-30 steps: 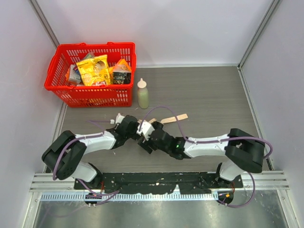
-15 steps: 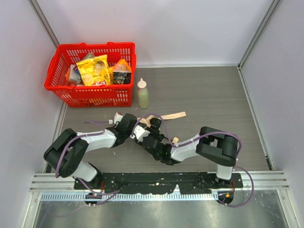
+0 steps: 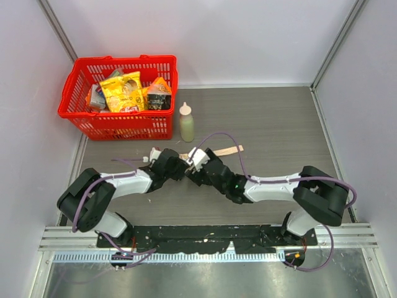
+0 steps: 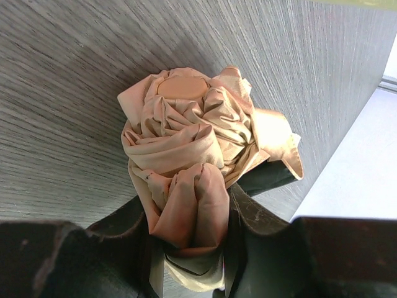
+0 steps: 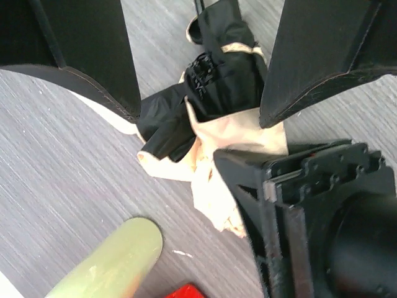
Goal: Put away the umbrella
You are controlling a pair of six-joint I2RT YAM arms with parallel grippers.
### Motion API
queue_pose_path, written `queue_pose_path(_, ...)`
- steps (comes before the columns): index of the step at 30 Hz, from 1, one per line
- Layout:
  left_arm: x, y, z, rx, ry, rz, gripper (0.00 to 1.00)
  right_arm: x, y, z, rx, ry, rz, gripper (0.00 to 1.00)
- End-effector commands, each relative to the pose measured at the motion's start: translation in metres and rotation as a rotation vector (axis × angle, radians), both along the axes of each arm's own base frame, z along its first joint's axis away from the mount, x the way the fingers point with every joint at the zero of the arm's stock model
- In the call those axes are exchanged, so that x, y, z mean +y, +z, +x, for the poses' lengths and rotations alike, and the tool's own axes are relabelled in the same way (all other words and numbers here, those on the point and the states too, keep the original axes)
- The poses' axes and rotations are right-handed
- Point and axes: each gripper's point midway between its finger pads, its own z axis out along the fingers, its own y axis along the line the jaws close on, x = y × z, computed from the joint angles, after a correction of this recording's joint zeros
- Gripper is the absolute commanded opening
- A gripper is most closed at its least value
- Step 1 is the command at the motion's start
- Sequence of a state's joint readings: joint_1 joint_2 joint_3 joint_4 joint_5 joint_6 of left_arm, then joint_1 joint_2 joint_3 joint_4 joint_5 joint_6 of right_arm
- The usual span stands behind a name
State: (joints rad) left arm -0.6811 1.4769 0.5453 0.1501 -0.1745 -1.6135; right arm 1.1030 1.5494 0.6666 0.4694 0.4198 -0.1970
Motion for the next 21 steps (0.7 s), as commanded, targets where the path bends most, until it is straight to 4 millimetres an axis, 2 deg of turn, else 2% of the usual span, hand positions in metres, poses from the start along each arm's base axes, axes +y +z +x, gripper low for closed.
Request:
queue_pose_path(1, 0.049, -0.08, -0.086, 0.331, -0.116, 0.264, 0.0, 0.012, 0.0, -0.004, 0.041, 0.119, 0.042, 0.82)
queue_pose_path(10, 0.052, -0.076, -0.087, 0.327, -0.112, 0.268, 0.0, 0.033, -0.033, -0.002, 0.115, 0.166, 0.06, 0.83)
queue_pose_path(12, 0.051, -0.075, -0.087, 0.327, -0.114, 0.264, 0.0, 0.028, -0.055, 0.008, 0.119, 0.111, 0.002, 0.83)
queue_pose_path(14, 0.051, -0.074, -0.087, 0.325, -0.114, 0.263, 0.0, 0.015, -0.067, 0.025, 0.093, -0.014, -0.054, 0.8)
queue_pose_path(16, 0.051, -0.073, -0.088, 0.321, -0.116, 0.264, 0.0, 0.004, -0.074, 0.033, 0.075, -0.077, -0.101, 0.71)
queue_pose_path(17, 0.052, -0.073, -0.088, 0.321, -0.114, 0.266, 0.0, 0.005, -0.077, 0.031, 0.085, -0.065, -0.1, 0.54)
queue_pose_path(18, 0.052, -0.072, -0.086, 0.315, -0.114, 0.262, 0.0, 0.0, -0.082, 0.029, 0.103, -0.065, -0.109, 0.44)
queue_pose_path(19, 0.051, -0.071, -0.085, 0.308, -0.116, 0.262, 0.0, 0.0, -0.085, 0.027, 0.128, -0.059, -0.088, 0.23)
queue_pose_path(20, 0.051, -0.069, -0.083, 0.296, -0.116, 0.261, 0.0, -0.005, -0.093, 0.026, 0.17, -0.065, -0.084, 0.15)
queue_pose_path(21, 0.05, -0.068, -0.081, 0.282, -0.12, 0.261, 0.0, -0.003, -0.097, 0.021, 0.201, -0.044, -0.073, 0.01)
